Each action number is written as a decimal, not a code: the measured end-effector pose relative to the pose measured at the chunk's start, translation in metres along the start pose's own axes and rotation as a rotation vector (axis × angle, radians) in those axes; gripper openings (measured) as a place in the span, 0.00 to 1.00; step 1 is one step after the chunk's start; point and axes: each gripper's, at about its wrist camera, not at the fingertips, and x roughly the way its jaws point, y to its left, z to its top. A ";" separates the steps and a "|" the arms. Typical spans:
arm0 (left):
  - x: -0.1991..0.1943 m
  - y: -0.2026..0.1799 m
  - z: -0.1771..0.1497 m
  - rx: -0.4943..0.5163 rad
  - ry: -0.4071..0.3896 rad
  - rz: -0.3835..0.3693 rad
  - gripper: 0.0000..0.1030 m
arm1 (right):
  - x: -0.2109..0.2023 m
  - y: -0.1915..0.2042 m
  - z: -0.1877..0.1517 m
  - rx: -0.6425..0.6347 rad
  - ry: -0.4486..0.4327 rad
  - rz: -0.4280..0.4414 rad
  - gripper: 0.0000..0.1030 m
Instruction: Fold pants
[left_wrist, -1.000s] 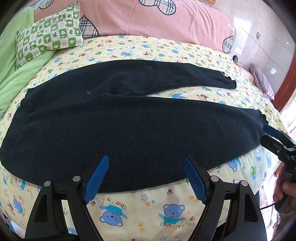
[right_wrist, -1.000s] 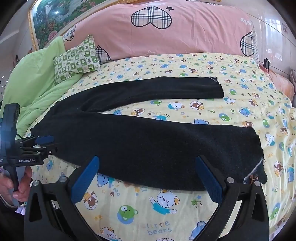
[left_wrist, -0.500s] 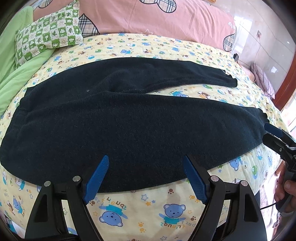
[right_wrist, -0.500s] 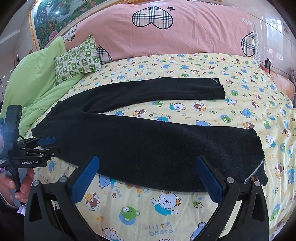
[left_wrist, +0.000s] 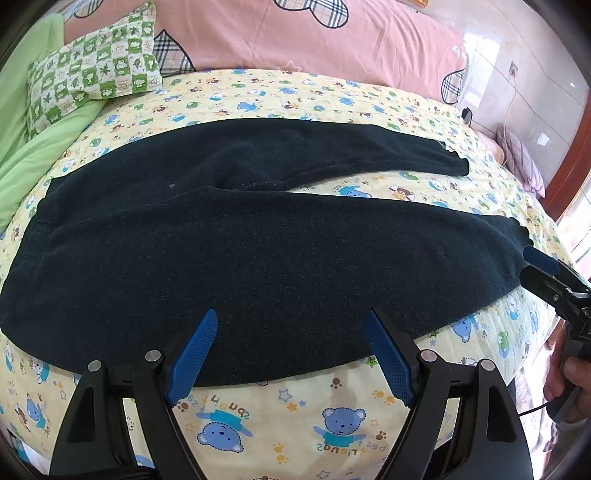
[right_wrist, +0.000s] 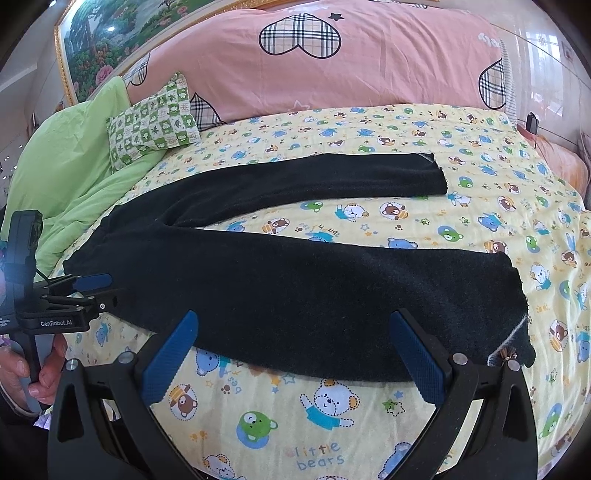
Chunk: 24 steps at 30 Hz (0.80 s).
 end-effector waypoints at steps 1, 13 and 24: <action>0.000 0.000 0.000 0.002 0.000 -0.002 0.80 | -0.001 -0.001 0.000 0.002 -0.002 -0.002 1.00; 0.002 0.001 0.008 0.021 0.006 -0.020 0.80 | 0.000 -0.009 0.004 0.016 0.005 0.006 1.00; 0.013 0.003 0.029 0.048 0.013 -0.027 0.80 | 0.009 -0.027 0.019 0.051 0.019 0.017 1.00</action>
